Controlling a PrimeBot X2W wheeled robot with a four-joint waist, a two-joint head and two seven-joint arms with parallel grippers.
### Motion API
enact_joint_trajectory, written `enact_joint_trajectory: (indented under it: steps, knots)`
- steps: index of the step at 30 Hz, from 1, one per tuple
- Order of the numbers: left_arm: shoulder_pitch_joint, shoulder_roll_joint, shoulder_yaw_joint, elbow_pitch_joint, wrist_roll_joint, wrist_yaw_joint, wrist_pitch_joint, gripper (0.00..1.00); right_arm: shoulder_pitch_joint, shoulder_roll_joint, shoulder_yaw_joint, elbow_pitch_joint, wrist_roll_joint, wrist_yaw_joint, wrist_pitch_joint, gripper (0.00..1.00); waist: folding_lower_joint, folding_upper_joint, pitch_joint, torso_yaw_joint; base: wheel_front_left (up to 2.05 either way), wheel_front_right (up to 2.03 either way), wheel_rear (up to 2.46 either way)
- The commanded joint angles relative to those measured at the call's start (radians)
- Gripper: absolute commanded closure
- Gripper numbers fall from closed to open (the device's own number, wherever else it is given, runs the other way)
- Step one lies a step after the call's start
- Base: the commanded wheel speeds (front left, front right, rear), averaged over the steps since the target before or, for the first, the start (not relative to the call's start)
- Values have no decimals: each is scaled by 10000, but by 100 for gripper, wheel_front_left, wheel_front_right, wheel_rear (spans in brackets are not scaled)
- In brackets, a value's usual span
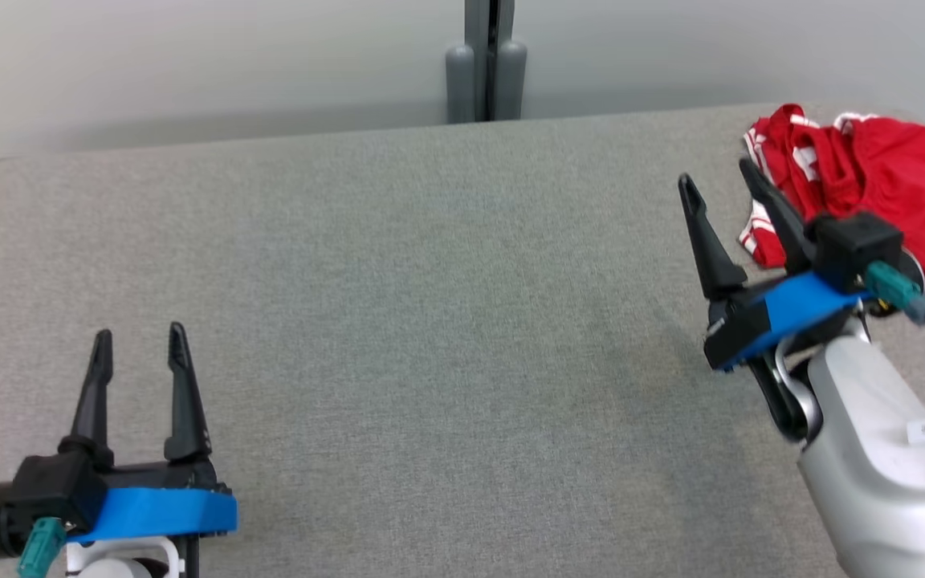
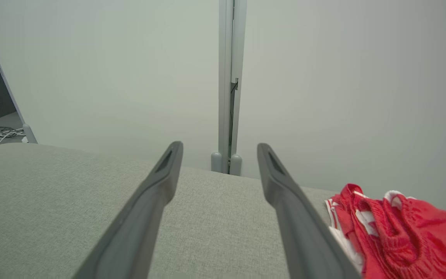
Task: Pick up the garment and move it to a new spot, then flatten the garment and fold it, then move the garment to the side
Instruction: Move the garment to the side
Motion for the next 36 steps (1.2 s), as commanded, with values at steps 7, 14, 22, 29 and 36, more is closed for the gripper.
enact_joint_trajectory:
  steps: [7,14,22,29,36]
  knots:
    - [405,-157,-112,539,67,-100,-44,0,2117,-136,-702,-1099,-87,1,-25,0,2,1,-801,172,0,0,0]
    - [646,-207,-189,923,70,-146,-44,0,3763,129,-1448,-1789,-343,1,-27,0,2,1,-1329,378,0,0,0]
    - [828,-235,-294,1265,149,-187,-44,0,5210,762,-2142,-2344,-810,1,-27,0,2,1,-1867,682,0,0,0]
    - [821,-240,-247,1557,210,-200,-44,0,5823,1119,-2545,-2682,-1221,1,-27,0,2,1,-1970,815,0,0,0]
    - [868,-236,-181,1784,254,-206,-44,0,5911,1337,-2765,-2771,-1451,1,-27,0,2,1,-2006,747,0,0,0]
